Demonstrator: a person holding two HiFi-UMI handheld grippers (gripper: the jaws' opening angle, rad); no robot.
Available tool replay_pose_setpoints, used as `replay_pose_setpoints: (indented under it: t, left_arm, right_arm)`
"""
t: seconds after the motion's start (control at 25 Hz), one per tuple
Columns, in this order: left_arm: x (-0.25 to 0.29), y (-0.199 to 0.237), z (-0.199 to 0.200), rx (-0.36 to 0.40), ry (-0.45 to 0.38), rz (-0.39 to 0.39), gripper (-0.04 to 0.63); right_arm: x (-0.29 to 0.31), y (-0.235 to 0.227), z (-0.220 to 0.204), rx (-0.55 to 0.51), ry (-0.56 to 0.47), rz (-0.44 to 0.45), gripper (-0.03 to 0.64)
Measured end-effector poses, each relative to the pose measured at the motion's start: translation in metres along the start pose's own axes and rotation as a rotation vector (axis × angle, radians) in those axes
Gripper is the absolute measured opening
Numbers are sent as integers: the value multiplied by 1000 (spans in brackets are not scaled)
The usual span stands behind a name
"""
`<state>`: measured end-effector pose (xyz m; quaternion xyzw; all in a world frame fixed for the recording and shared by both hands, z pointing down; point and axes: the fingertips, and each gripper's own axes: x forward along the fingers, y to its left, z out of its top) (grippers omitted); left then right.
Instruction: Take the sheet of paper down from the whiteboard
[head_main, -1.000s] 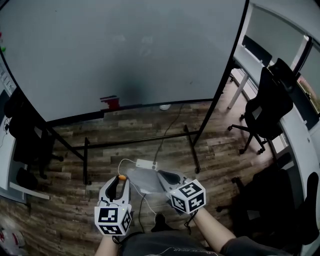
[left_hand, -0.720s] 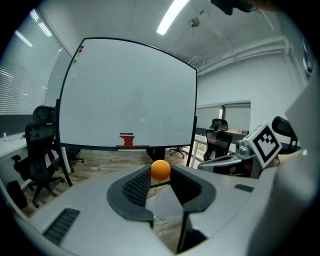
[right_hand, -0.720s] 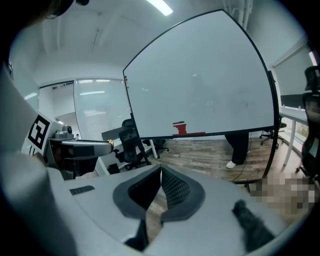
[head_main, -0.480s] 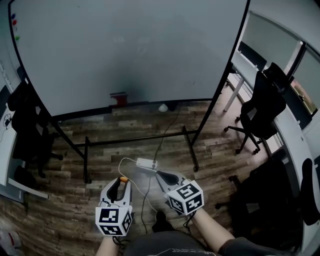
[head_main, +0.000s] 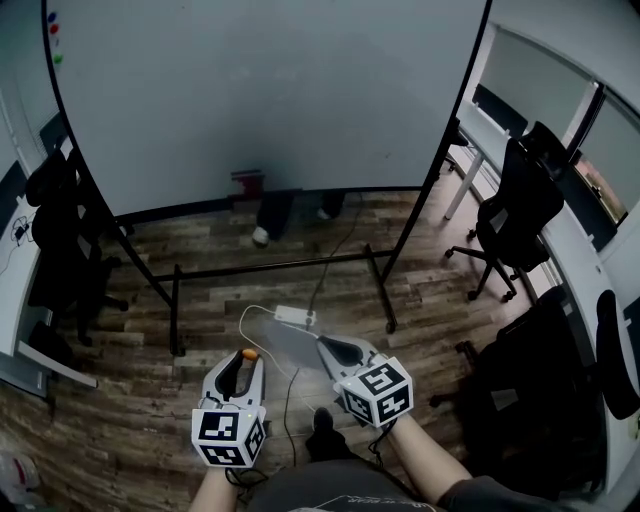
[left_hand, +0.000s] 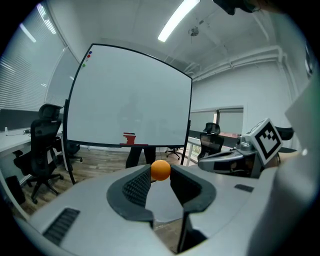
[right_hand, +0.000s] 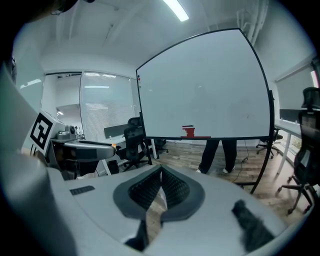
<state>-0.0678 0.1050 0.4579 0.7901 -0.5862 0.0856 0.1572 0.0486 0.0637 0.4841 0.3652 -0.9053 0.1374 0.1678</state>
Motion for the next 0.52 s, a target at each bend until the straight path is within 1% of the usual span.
replay_pose_setpoints:
  t: [0.2, 0.4, 0.52]
  left_arm:
    - [-28, -15, -8, -8, -18, -34, 126]
    - [-52, -23, -13, 22, -18, -59, 126]
    - [-67, -27, -17, 27, -24, -68, 126]
  right_arm:
    - [-26, 20, -12, -17, 6, -12, 21]
    - [-45, 41, -20, -43, 13, -24, 21]
    - [-56, 52, -24, -50, 10, -29, 21]
